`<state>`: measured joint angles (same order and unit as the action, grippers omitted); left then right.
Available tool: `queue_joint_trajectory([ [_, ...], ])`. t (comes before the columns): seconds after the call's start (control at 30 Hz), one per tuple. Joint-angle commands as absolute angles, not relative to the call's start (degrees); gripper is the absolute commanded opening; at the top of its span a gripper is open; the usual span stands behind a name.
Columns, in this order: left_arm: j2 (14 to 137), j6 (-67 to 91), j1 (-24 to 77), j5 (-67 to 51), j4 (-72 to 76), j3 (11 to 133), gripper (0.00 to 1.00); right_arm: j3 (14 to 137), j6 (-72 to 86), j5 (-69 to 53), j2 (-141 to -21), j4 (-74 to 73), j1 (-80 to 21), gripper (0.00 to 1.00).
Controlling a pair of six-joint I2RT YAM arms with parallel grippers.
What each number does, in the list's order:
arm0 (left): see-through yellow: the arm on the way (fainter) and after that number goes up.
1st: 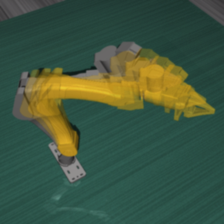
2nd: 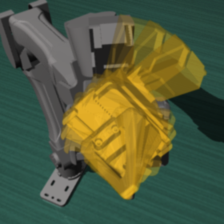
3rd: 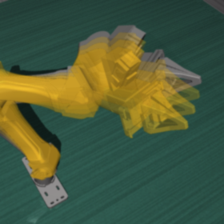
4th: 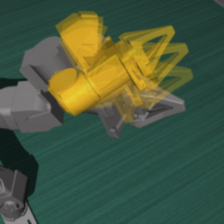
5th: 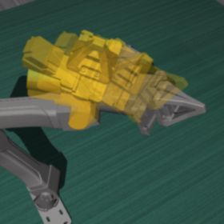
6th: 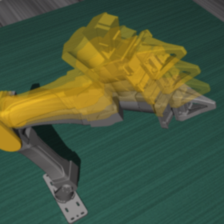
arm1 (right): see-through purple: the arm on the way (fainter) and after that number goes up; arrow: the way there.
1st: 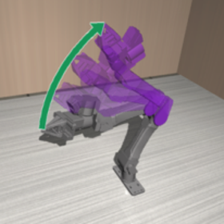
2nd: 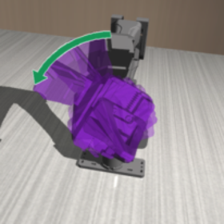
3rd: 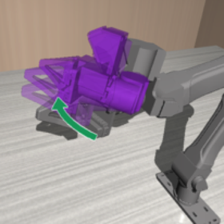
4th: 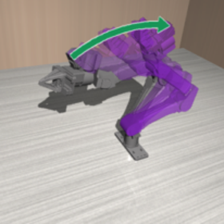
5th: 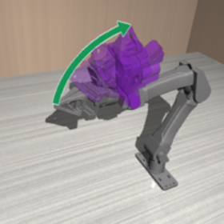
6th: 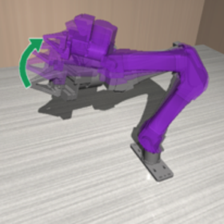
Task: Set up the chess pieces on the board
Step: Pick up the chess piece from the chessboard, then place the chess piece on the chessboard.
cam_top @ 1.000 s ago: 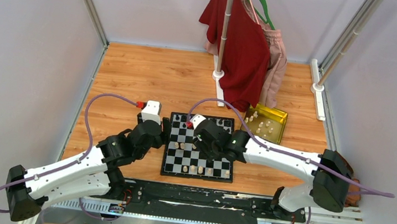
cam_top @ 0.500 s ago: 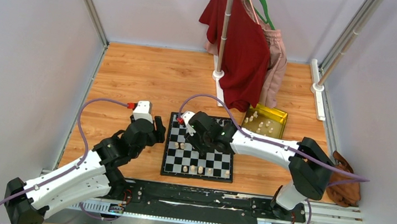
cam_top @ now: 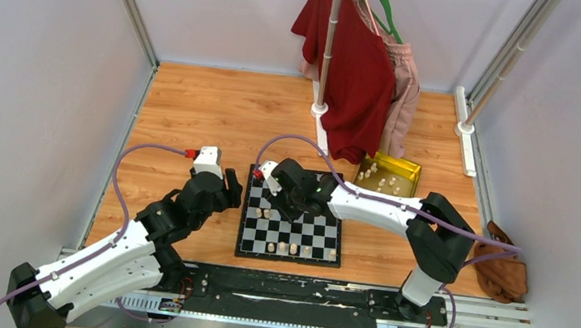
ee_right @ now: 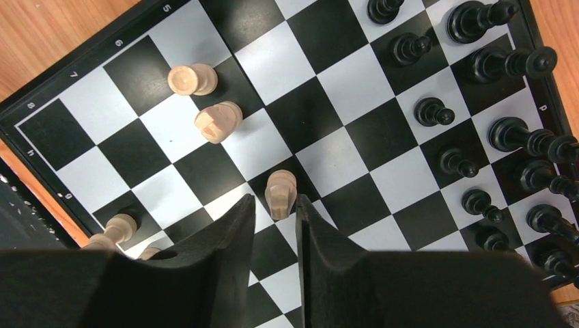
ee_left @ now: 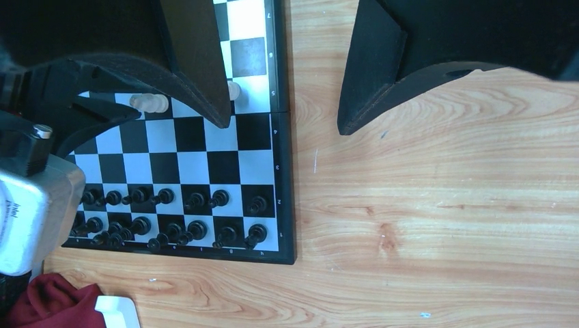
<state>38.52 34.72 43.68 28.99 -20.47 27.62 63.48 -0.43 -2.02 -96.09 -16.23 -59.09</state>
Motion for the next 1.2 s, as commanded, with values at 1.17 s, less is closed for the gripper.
queue_joint_trajectory([
  [1.17, 39.65, 35.55, 41.75, 26.11, -18.44, 27.16, 0.63, 50.21, 11.80, 12.91, -68.09, -33.95, -67.14, 0.00],
])
